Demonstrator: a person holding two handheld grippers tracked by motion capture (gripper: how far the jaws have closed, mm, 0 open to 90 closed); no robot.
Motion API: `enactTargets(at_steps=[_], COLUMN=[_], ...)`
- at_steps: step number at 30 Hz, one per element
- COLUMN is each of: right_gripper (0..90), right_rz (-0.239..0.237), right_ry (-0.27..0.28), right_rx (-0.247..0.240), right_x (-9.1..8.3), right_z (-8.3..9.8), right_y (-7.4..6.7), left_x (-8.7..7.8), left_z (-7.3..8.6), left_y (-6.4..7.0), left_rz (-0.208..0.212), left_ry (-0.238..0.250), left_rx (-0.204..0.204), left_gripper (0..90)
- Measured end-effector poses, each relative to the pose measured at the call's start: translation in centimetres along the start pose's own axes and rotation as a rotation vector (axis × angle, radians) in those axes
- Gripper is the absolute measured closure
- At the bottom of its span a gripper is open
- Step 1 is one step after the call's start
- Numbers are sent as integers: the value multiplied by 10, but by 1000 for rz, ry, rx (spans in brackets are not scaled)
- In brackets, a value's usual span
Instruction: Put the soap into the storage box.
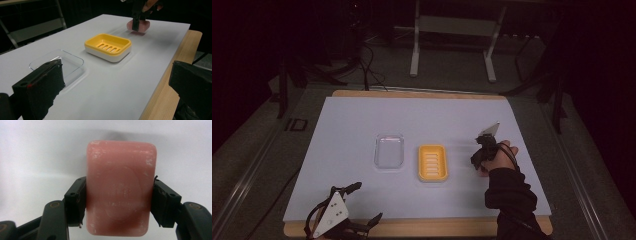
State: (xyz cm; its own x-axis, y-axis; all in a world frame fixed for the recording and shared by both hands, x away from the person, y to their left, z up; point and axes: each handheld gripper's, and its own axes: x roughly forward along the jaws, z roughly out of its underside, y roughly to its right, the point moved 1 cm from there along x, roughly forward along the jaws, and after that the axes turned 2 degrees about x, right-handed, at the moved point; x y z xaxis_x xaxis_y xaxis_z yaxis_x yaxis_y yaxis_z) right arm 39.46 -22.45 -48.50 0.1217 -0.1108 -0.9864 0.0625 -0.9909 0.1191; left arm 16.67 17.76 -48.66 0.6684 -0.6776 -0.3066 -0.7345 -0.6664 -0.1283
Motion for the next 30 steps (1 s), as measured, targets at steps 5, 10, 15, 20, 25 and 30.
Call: enactTargets(at_steps=[5, 10, 15, 20, 25, 30], right_gripper=[371, 371, 372, 372, 372, 372], right_rz=[16, 27, 25, 12, 14, 3], right_ry=[1, 21, 44, 57, 61, 80], right_rx=[-3, -19, -49, -72, -88, -94], right_x=[-10, -28, -48, -62, -73, -86], right_z=[-2, -4, -7, -8, -9, -10], right_y=[-5, -12, -25, -41, -59, -77], left_x=[0, 0, -1, -1, -2, -2], left_z=[0, 0, -1, -1, -1, -1], left_y=[0, 0, 0, 0, -1, -1], left_rz=[0, 1, 1, -1, -3, -6], left_ry=[4, 5, 16, 19, 20, 20], left_rx=[-1, -3, -10, -15, -16, -17], left_gripper=[3, 3, 3, 3, 3, 3])
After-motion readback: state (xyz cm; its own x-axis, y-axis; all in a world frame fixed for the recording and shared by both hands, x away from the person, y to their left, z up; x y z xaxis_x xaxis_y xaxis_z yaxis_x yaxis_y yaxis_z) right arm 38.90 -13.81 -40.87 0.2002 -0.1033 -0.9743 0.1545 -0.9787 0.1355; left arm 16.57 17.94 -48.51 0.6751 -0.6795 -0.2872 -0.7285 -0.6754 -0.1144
